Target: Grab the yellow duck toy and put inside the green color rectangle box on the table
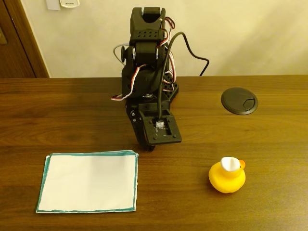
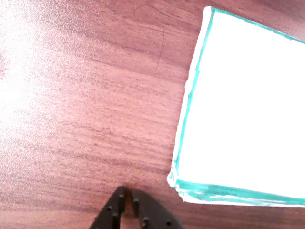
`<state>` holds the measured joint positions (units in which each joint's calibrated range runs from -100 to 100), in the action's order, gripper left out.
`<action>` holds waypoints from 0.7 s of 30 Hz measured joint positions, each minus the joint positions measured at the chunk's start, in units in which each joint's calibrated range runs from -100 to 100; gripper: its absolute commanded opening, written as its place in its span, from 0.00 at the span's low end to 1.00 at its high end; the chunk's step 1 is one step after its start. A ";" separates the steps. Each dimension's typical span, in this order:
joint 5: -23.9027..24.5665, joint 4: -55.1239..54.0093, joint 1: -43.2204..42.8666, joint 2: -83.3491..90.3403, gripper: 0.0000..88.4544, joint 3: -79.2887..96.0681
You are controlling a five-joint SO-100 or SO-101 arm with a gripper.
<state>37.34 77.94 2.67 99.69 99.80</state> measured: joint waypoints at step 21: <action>-3.37 0.00 1.27 0.21 0.00 0.00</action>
<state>33.97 77.94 3.94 99.90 99.80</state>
